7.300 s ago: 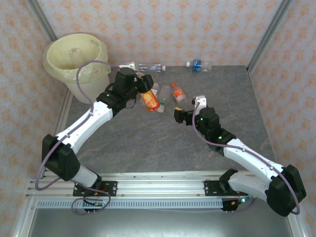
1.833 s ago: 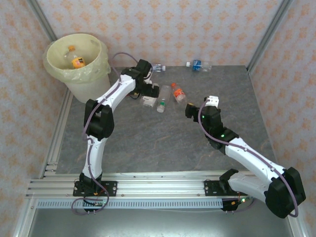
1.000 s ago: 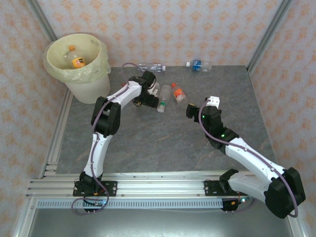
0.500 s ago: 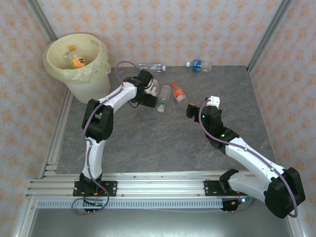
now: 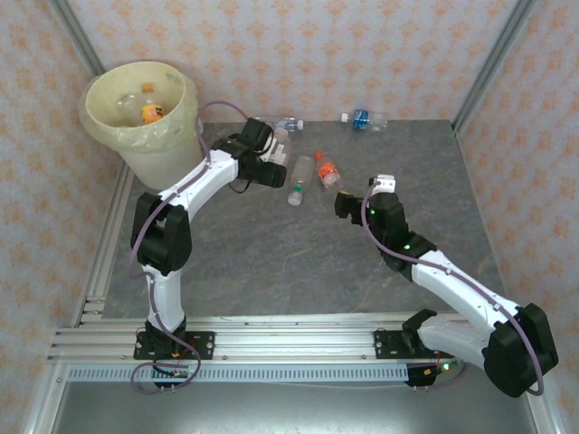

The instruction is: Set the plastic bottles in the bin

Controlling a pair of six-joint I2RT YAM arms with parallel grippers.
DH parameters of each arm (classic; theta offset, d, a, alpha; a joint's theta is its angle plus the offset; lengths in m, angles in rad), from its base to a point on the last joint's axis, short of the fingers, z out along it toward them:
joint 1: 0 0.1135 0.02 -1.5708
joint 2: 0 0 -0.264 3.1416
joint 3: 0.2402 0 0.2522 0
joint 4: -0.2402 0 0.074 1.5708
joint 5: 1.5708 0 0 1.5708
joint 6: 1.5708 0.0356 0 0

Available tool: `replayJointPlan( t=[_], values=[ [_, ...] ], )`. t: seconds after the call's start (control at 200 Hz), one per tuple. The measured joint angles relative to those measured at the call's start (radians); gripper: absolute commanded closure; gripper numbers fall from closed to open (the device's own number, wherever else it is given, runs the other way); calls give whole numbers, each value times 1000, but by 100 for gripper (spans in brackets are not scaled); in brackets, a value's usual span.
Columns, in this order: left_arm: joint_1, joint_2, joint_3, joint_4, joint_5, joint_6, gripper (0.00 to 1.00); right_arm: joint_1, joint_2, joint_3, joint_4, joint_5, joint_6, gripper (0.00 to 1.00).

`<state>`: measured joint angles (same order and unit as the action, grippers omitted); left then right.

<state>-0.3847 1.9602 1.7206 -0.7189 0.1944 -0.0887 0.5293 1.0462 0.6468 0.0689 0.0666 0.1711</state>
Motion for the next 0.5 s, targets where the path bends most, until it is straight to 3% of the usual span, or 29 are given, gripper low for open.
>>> replayJointPlan(
  t=[0.24, 0.5],
  values=[
    [-4, -92, -14, 32, 8, -19, 37, 0, 19, 0, 73, -196, -37, 0],
    [-4, -167, -14, 58, -34, -18, 37, 16, 23, 0, 150, -286, -38, 1]
  ],
)
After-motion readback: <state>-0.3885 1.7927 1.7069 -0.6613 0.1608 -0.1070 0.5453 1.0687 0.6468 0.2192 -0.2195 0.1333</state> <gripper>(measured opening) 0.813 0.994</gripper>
